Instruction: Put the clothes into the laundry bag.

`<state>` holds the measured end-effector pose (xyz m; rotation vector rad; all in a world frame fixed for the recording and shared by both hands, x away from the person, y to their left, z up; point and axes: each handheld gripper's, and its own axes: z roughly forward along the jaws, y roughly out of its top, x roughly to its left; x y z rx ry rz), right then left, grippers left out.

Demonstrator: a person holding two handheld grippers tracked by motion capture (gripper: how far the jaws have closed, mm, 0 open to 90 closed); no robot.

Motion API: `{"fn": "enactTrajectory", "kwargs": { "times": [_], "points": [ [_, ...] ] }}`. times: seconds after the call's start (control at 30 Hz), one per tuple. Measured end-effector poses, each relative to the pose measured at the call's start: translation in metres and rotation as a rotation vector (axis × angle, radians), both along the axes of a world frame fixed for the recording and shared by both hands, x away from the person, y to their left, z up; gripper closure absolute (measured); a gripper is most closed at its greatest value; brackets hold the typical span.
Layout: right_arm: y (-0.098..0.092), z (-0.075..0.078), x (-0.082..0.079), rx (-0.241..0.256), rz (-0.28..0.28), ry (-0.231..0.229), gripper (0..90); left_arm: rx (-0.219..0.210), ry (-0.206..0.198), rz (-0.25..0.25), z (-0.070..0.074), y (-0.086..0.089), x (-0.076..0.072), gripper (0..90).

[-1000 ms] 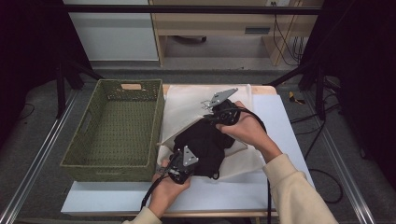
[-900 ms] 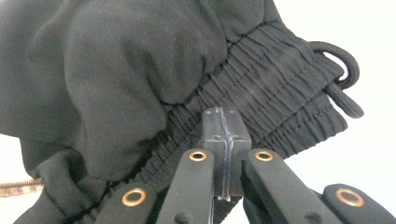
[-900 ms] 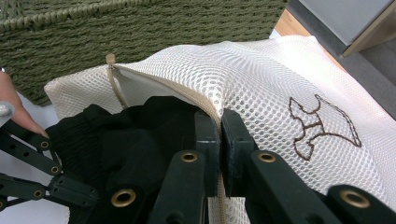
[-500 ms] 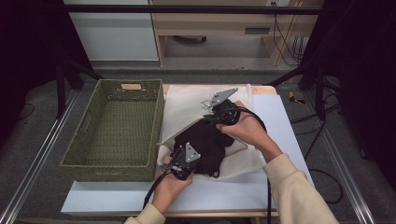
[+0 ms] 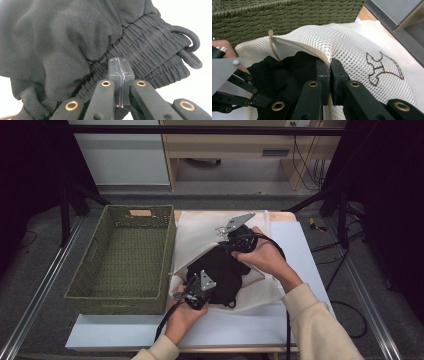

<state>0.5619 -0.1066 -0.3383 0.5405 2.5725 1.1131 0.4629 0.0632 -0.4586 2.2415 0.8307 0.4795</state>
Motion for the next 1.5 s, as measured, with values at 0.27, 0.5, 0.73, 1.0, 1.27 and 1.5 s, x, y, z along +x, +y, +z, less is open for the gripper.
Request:
{"fn": "enactTrajectory", "kwargs": {
  "times": [0.27, 0.5, 0.73, 1.0, 1.27, 1.5],
  "points": [
    [-0.004, 0.007, 0.003, 0.011, -0.005, -0.013, 87.0, 0.02, 0.01, 0.001, 0.002, -0.003, 0.007, 89.9],
    [-0.004, 0.009, 0.004, -0.003, 0.0, -0.013, 87.0, 0.036, 0.02, 0.004, 0.004, -0.006, 0.009, 89.9],
    [-0.005, 0.01, 0.004, 0.002, -0.004, -0.015, 87.0, 0.053, 0.068, -0.004, 0.011, -0.004, 0.012, 90.0],
    [-0.006, 0.011, 0.005, 0.001, -0.006, -0.017, 87.0, 0.101, 0.105, -0.026, 0.01, 0.002, 0.0, 90.0],
    [-0.003, 0.012, 0.004, 0.0, -0.001, -0.019, 87.0, 0.126, 0.125, -0.027, 0.009, 0.002, 0.004, 90.0],
    [-0.002, 0.012, 0.003, -0.002, 0.001, -0.021, 87.0, 0.12, 0.117, -0.017, 0.008, -0.001, 0.01, 89.9]
  ]
}}
